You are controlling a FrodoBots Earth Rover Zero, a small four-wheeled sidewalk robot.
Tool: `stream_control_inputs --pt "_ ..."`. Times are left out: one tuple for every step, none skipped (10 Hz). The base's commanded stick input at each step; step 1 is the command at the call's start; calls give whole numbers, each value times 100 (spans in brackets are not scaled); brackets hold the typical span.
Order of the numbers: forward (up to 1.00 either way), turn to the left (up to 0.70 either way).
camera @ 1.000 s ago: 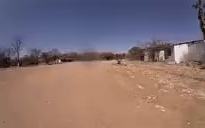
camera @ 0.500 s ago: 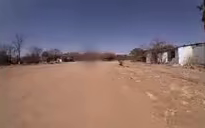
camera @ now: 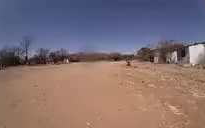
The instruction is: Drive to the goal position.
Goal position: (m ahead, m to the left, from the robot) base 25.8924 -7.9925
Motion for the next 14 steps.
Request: stream_control_inputs --pt "100 0" --pt "100 0" --pt "100 0" --pt "100 0" --pt "100 0" --pt "100 0" --pt "100 0" --pt "100 0" --pt "100 0" --pt "100 0" --pt "100 0" --pt "100 0" --pt "100 0" --pt "100 0"
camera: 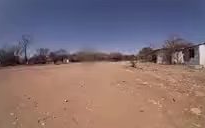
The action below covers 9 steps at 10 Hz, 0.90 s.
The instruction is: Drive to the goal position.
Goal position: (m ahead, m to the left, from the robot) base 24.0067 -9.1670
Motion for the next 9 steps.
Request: stream_control_inputs --pt "100 0" --pt "100 0" --pt "100 0" --pt "100 0" --pt "100 0" --pt "100 0" --pt "100 0" --pt "100 0" --pt "100 0"
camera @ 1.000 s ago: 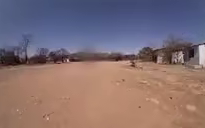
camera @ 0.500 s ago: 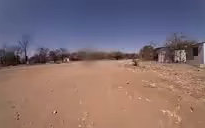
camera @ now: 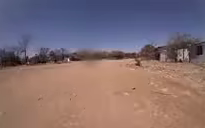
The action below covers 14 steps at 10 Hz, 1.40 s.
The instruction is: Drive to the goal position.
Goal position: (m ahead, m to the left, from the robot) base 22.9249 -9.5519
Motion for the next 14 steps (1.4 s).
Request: stream_control_inputs --pt "100 0" --pt "100 0" --pt "100 0" --pt "100 0" --pt "100 0" --pt "100 0" --pt "100 0" --pt "100 0" --pt "100 0" --pt "100 0" --pt "100 0" --pt "100 0" --pt "100 0" --pt "100 0"
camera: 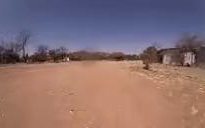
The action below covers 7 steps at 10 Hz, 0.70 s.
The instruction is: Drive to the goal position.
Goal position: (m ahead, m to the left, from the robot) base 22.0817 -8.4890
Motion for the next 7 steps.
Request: stream_control_inputs --pt "100 0" --pt "100 0" --pt "100 0" --pt "100 0" --pt "100 0" --pt "100 0" --pt "100 0"
